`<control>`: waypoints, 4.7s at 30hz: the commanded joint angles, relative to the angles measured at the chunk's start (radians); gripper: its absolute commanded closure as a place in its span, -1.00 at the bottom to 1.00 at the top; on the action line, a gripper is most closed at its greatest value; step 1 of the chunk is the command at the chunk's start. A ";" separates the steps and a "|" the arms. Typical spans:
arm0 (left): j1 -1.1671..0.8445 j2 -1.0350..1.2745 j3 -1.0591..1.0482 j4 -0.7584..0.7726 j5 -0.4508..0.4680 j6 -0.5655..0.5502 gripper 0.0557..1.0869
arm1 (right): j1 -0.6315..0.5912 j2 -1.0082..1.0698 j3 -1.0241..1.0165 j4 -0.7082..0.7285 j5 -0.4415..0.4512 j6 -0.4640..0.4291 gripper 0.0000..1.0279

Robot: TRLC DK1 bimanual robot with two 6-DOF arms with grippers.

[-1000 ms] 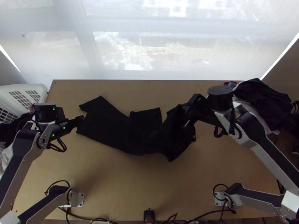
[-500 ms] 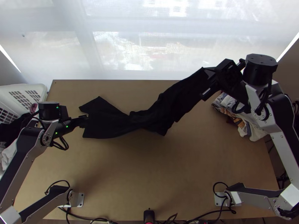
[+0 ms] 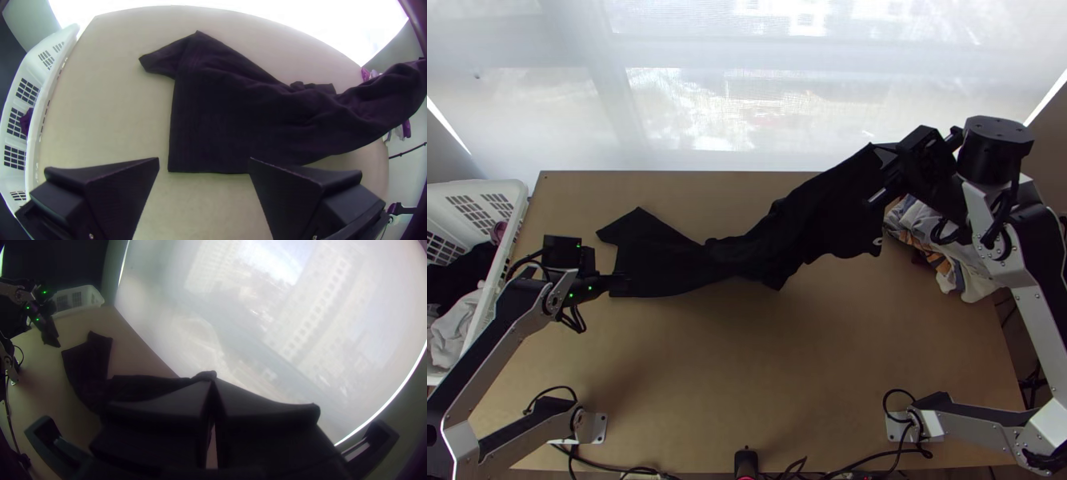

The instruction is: Fold the t-shirt

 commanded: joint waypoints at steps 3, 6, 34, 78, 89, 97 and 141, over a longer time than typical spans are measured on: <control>-0.003 0.110 -0.053 0.114 -0.041 0.028 -0.88 | 0.013 -0.010 -0.021 -0.010 0.011 0.008 0.95; -0.001 0.147 -0.054 0.139 -0.047 0.031 -0.88 | 0.013 -0.011 -0.021 -0.010 0.014 0.008 0.95; 0.013 0.357 -0.030 0.229 -0.039 0.119 0.61 | 0.009 -0.017 -0.034 -0.025 0.017 0.000 0.95; 0.161 0.030 1.303 -0.233 -0.062 -0.009 0.94 | -0.008 -0.197 0.183 -0.076 0.017 0.008 0.95; 0.160 -0.133 1.322 -0.240 -0.168 0.112 0.93 | 0.033 -0.318 0.275 -0.050 0.015 -0.041 0.95; 0.160 -0.205 1.348 -0.349 -0.162 0.106 0.94 | 0.052 -0.430 0.271 -0.034 0.012 -0.031 0.95; 0.141 0.268 0.225 0.560 -0.008 0.039 0.93 | -0.122 0.211 -0.445 0.631 0.009 0.100 0.95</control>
